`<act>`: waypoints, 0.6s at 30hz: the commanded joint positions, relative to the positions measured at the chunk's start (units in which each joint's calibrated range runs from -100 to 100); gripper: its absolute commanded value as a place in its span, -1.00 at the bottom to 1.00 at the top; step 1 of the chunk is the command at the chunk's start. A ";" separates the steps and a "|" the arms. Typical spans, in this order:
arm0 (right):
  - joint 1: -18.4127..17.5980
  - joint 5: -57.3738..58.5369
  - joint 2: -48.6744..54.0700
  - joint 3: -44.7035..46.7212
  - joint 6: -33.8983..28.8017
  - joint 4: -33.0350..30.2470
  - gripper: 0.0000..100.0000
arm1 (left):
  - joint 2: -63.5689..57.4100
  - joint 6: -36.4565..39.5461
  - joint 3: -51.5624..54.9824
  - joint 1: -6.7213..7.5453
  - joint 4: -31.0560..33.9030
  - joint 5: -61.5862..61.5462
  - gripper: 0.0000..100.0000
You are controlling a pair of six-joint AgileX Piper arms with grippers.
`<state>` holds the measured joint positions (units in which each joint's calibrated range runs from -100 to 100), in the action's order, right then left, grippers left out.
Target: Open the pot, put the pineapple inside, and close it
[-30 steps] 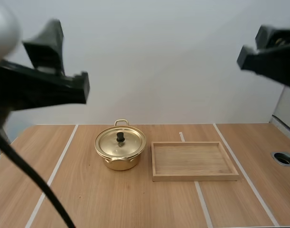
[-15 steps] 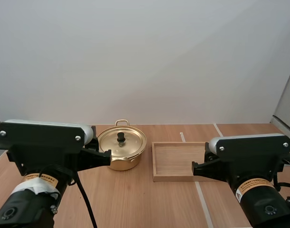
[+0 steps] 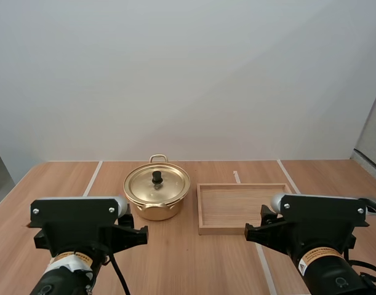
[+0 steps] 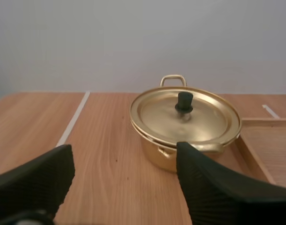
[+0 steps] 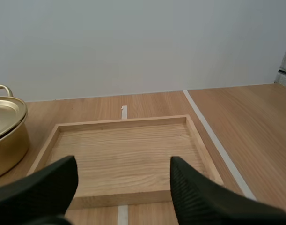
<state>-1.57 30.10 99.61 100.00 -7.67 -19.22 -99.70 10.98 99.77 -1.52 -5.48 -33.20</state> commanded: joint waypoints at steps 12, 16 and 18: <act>0.52 0.26 0.39 0.00 -0.01 -9.60 0.87 | -0.30 1.77 0.23 -0.39 0.33 2.17 1.00; 0.43 0.41 0.39 0.00 -0.01 -10.10 0.87 | -0.30 1.77 0.23 -0.39 0.33 2.17 1.00; 0.18 0.41 0.39 0.00 -0.01 -9.92 0.84 | -0.30 1.77 0.23 -0.39 0.33 2.17 1.00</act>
<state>-1.29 31.51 99.66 99.98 -7.67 -28.27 -99.70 11.94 99.79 -1.84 -5.48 -32.69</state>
